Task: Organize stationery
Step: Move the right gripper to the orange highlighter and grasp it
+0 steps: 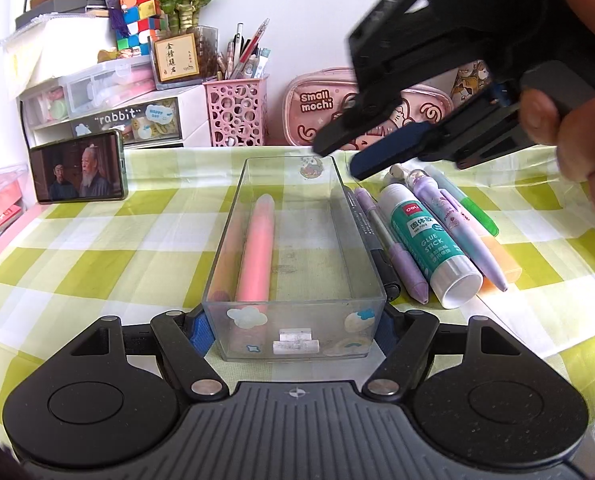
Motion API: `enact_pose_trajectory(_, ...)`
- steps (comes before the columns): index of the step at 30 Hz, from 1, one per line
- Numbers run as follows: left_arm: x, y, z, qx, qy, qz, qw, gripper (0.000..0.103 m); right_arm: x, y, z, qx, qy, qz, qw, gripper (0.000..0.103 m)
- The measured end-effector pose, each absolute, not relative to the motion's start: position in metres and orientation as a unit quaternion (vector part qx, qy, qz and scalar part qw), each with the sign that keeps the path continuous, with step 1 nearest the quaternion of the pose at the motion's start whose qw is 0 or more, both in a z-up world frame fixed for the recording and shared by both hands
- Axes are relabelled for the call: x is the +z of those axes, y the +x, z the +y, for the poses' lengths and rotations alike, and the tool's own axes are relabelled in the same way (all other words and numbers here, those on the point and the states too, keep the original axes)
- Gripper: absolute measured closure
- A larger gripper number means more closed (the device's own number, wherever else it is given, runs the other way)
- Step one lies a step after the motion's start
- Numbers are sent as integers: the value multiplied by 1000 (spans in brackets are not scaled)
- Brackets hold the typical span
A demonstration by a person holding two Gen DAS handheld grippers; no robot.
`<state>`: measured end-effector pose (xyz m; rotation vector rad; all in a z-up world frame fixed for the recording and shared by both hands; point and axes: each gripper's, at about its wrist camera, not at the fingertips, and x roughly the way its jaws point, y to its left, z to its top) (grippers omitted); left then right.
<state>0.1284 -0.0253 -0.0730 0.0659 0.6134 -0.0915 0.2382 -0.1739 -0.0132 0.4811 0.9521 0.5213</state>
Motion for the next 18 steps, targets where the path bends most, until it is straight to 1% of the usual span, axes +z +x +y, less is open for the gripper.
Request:
enact_pose_trajectory(4,-73,129,-25,-45,32,302,952,30,-12,234,-217,168,213,429,862,76)
enact_pose_trajectory(7,-73,128,-25,-45,33,301,952,30,-21,232,-238,121,199,432,871,76)
enact_pose_trajectory(15,-74,128,-25,-45,34,301,952,30,-36,228,-235,86,126,439,885,76)
enact_pose_trajectory(18,-74,128,-24,-45,34,301,952,30,-37,224,-232,87,113,444,885,73)
